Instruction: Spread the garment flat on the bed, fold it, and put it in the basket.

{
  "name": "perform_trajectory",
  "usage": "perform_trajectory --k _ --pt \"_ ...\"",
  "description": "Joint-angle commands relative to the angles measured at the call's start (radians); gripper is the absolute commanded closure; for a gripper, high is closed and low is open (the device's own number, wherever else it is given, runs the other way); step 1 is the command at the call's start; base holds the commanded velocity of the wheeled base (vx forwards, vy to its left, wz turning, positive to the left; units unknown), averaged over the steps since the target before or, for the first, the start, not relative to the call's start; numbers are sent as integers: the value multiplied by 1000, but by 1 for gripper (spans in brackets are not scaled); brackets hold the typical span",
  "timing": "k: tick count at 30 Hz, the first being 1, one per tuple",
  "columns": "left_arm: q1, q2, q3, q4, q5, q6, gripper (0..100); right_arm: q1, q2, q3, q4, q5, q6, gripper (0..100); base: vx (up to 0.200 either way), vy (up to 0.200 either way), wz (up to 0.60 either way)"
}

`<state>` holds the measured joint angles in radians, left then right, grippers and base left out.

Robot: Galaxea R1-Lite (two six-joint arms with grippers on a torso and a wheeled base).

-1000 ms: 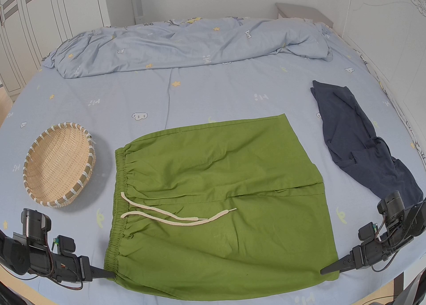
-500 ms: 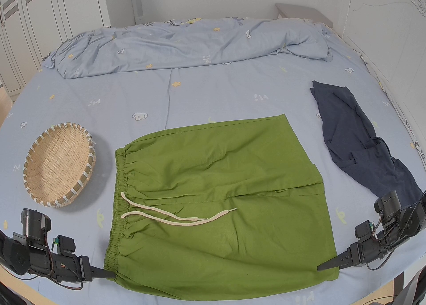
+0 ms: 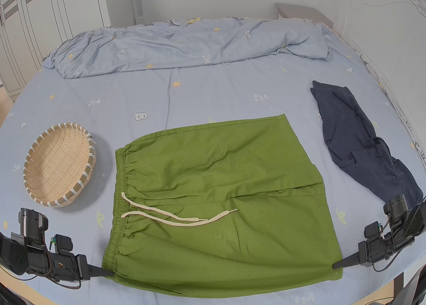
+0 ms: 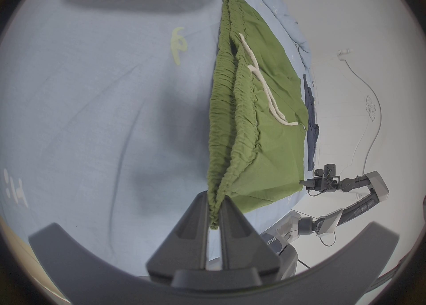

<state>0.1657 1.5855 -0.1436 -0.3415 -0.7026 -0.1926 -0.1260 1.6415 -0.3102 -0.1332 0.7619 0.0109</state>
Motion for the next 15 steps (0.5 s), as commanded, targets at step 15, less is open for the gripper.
perform_trajectory --k 15 --pt "-12 -142 122 10 -3 25 100 106 -196 62 216 -107 21 100 0 0 0"
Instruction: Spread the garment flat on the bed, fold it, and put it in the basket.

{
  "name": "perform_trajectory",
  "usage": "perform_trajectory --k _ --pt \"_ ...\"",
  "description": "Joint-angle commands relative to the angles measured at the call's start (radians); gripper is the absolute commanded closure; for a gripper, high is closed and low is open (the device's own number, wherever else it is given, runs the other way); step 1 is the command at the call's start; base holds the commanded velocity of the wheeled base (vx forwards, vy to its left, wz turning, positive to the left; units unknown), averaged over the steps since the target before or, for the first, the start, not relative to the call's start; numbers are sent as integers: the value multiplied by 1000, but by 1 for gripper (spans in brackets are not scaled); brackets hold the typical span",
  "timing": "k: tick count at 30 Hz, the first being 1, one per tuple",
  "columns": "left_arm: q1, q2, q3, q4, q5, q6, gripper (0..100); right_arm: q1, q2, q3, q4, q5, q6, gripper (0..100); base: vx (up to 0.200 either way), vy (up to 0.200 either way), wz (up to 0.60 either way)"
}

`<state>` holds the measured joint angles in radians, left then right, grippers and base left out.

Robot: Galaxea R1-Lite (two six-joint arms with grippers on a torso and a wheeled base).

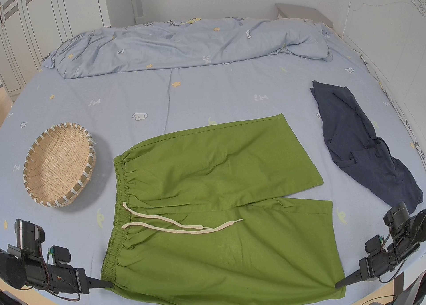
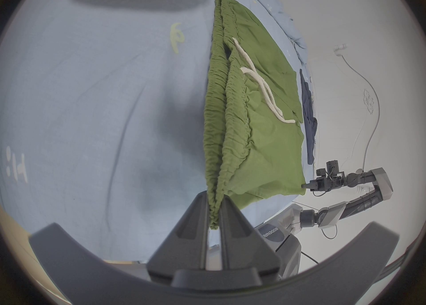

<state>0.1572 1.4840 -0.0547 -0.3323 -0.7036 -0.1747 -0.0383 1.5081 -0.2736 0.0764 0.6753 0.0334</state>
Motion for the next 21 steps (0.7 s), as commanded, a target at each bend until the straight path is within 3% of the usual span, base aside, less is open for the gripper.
perform_trajectory --k 1,5,8,11,13,14,15,17,21 --pt "-13 -45 29 1 -2 7 100 18 -66 25 5 -22 -4 100 0 0 0" --pt "-15 -50 -27 7 6 -16 100 8 -123 -24 10 -30 11 100 0 0 0" --pt "-15 -71 -140 75 10 -100 100 9 -169 -133 46 -34 68 100 0 0 0" --pt "-22 -122 -363 331 12 -161 100 21 -193 -318 151 -40 134 100 0 0 0" --pt "-25 -123 -413 389 12 -161 100 24 -192 -358 171 -40 138 100 0 0 0" --pt "-31 -117 -579 567 12 -164 100 37 -190 -476 224 -57 148 100 0 0 0" --pt "-31 -117 -579 567 12 -164 100 37 -190 -476 224 -57 148 100 0 0 0" --pt "-36 -56 -806 737 12 -167 100 104 -160 -671 247 -140 223 100 0 0 0" --pt "-39 12 -930 757 12 -175 100 172 -72 -872 247 -232 318 100 0 0 0"
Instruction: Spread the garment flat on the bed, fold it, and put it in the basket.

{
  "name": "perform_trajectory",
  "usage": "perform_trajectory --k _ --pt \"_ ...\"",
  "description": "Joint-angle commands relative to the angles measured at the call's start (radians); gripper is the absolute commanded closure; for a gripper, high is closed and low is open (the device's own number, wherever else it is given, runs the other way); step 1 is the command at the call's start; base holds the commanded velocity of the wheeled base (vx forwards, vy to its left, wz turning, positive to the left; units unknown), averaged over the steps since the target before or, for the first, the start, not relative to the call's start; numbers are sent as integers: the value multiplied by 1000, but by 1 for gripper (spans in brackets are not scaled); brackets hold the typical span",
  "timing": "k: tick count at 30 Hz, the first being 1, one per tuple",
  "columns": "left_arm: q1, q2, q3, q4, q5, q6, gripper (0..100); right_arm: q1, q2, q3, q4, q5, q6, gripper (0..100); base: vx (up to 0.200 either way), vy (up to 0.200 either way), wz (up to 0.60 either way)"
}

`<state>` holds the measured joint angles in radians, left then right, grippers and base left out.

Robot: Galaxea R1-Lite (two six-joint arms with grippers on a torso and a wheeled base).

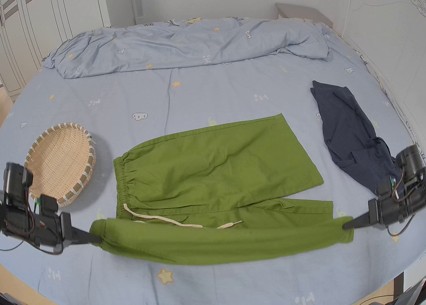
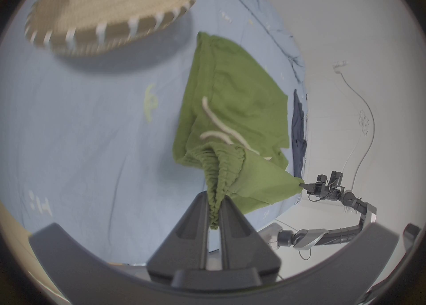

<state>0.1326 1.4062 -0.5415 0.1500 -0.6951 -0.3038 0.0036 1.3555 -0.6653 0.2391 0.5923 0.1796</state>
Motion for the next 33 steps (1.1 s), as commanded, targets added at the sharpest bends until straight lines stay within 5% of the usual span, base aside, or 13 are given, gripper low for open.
perform_trajectory --k 1,8,12,18,33 --pt "-14 94 -453 275 3 -47 100 134 88 -496 86 -155 173 100 0 0 0" --pt "-14 217 -635 281 3 -72 100 180 289 -864 135 -240 184 100 0 0 0" --pt "-14 301 -738 283 3 -84 100 217 412 -1094 218 -345 193 100 0 0 0" --pt "-7 370 -790 283 3 -95 100 220 519 -1280 224 -375 196 100 0 0 0" --pt "-10 404 -790 278 28 -89 100 216 593 -1335 226 -376 195 100 0 0 0"
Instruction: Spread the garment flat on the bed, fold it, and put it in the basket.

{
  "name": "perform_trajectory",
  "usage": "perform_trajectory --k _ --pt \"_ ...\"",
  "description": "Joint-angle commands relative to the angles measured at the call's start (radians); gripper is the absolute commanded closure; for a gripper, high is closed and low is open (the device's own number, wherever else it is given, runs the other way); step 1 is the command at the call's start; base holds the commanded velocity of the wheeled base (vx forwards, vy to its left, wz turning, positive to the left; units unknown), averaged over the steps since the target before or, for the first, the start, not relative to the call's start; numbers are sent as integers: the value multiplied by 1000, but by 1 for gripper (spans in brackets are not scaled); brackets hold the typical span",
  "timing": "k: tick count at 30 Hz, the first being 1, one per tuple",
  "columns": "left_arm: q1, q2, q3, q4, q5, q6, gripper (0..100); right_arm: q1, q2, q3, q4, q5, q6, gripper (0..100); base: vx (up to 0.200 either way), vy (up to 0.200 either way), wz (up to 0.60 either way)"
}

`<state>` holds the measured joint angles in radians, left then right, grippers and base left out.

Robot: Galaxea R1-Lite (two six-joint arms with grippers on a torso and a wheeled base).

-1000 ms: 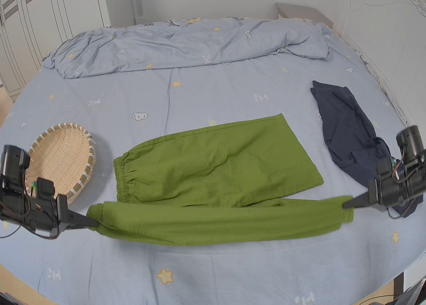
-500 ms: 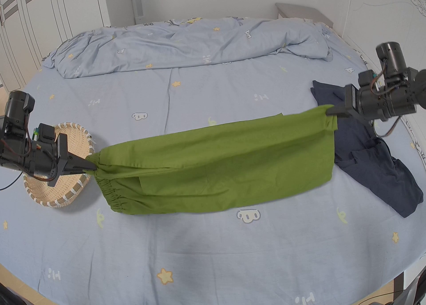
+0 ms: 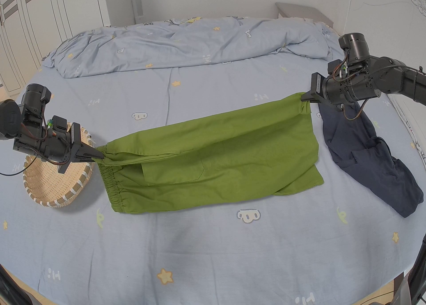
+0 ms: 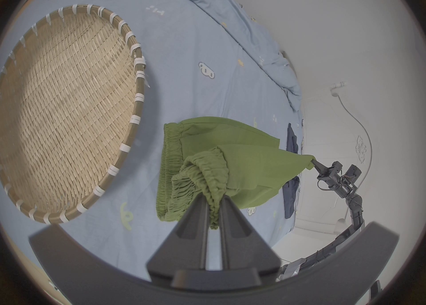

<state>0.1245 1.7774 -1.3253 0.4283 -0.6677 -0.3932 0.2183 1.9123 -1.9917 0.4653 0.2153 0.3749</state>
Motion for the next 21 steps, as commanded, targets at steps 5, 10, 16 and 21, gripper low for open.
perform_trajectory --k 5,10,16,21 --pt "-5 34 -5 0 0 2 100 3 -50 62 1 1 4 100 0 0 0" --pt "-12 31 -2 0 0 2 100 7 -190 163 -1 1 2 100 0 0 0" --pt "-12 23 3 0 0 2 100 13 -346 306 1 3 2 100 0 0 0" --pt "-20 17 6 0 0 0 100 10 -427 439 -7 4 4 100 0 0 0"
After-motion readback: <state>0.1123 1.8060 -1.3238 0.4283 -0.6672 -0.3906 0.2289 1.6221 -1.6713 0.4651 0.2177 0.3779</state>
